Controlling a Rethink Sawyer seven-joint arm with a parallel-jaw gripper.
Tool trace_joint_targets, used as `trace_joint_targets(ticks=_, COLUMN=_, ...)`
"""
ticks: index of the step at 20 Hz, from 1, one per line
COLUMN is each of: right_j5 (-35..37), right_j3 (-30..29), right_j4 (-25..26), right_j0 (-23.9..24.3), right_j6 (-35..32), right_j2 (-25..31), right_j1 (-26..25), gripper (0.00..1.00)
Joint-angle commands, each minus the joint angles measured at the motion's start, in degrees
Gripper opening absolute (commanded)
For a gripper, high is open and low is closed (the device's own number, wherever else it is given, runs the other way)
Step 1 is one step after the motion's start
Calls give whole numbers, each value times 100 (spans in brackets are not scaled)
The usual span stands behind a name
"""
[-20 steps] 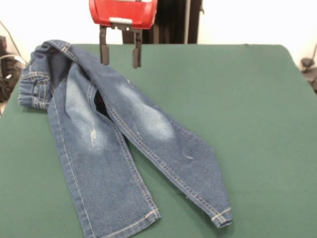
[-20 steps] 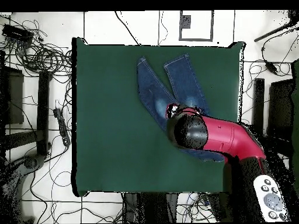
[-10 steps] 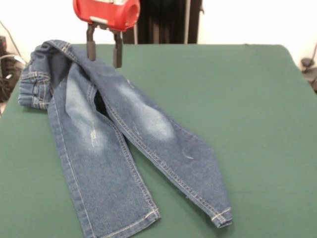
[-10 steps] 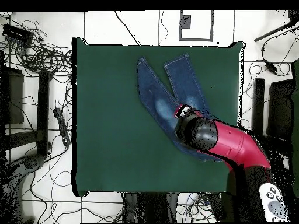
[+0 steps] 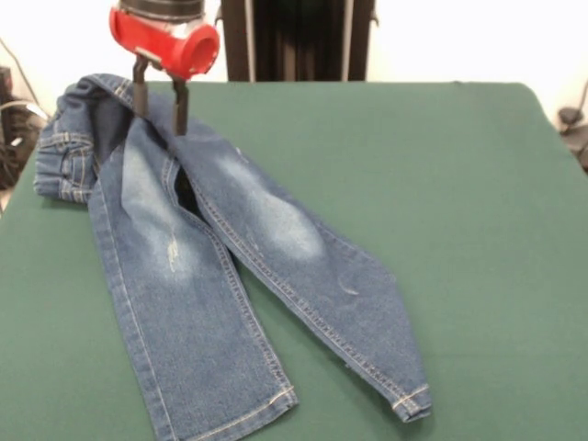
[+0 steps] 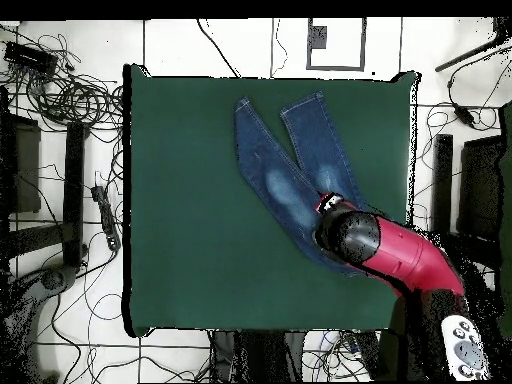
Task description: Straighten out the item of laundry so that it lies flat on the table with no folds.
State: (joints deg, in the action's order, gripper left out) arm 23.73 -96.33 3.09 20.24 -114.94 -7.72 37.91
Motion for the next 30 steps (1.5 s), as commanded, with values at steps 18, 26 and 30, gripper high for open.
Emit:
trace_joint_targets(ticks=18, right_j5=1460, right_j3=1259, right_j4=402, right_j0=-124, right_j6=-170, right_j2=-969, right_j1=-959, gripper=100)
trace_joint_targets(ticks=26, right_j5=1718, right_j3=1024, right_j4=412, right_j0=-124, right_j6=84, right_j2=-620, right_j1=-835, gripper=100)
trace_joint_targets(ticks=30, right_j5=1607, right_j3=713, right_j4=412, right_j0=105, right_j6=449, right_j2=-232, right_j1=-708, gripper=100)
